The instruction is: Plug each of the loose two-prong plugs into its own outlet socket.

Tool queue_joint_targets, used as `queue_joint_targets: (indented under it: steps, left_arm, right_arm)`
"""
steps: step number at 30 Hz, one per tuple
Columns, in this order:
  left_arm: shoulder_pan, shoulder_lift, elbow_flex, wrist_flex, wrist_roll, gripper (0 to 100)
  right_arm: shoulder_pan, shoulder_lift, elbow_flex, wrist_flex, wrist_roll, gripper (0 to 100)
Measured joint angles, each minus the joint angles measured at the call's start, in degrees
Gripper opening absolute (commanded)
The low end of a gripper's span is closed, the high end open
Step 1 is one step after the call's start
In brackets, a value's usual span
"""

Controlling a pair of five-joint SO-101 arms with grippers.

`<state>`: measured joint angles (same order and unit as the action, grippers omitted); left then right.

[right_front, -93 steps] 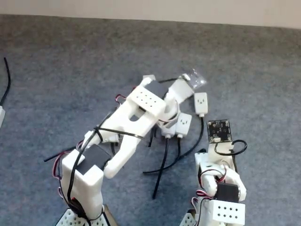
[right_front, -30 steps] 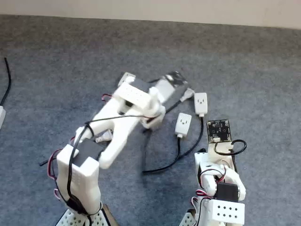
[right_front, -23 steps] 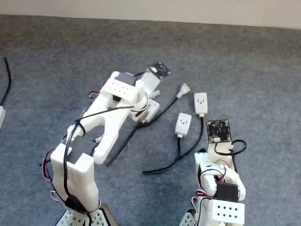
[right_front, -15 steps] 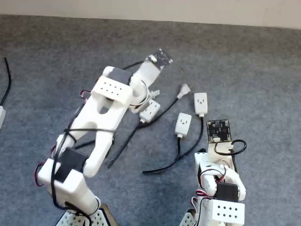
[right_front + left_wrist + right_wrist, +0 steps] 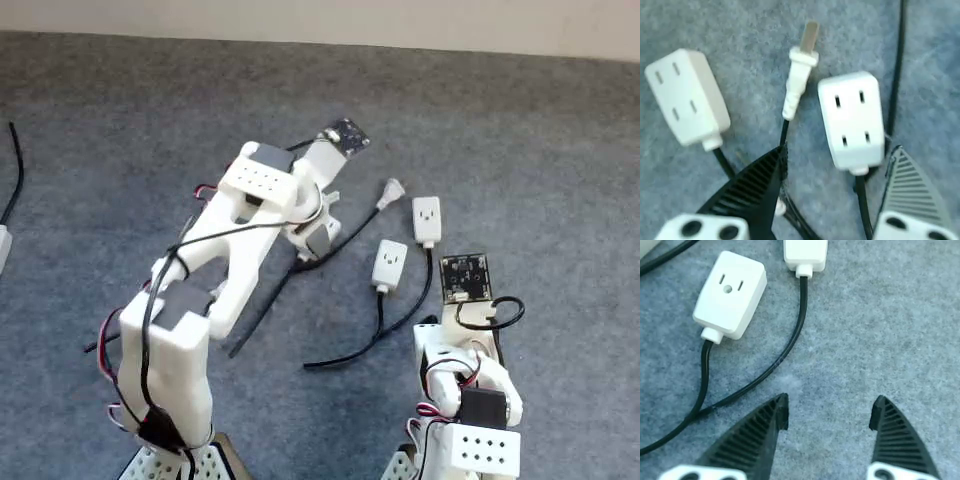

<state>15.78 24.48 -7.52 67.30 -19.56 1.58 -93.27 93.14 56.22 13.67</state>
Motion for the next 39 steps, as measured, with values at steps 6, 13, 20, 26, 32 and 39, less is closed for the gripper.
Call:
queue_joint_targets:
  steps: [6, 13, 20, 26, 32, 39]
  left_arm:
    - [0.09, 5.1, -6.86, 0.53, 0.0, 31]
    - [0.18, 8.97, -7.21, 0.7, 0.18, 20]
    - [0.7, 10.99, -10.11, 5.36, -2.02, 1]
    - [-0.97, 11.16, -22.51, 21.36, -4.92, 0]
    - [-1.67, 5.1, -31.03, 34.29, -8.26, 0]
    - [1.93, -9.58, -10.37, 34.73, -16.35, 0]
  right_arm:
    - [-0.09, 0.0, 0.0, 0.0, 0.09, 26.3]
    - [-0.09, 0.0, 0.0, 0.0, 0.09, 26.3]
    - [-0.09, 0.0, 0.0, 0.0, 0.09, 26.3]
    - [-0.09, 0.0, 0.0, 0.0, 0.09, 26.3]
    - [-0.09, 0.0, 0.0, 0.0, 0.09, 26.3]
    - [-0.09, 0.0, 0.09, 0.0, 0.09, 26.3]
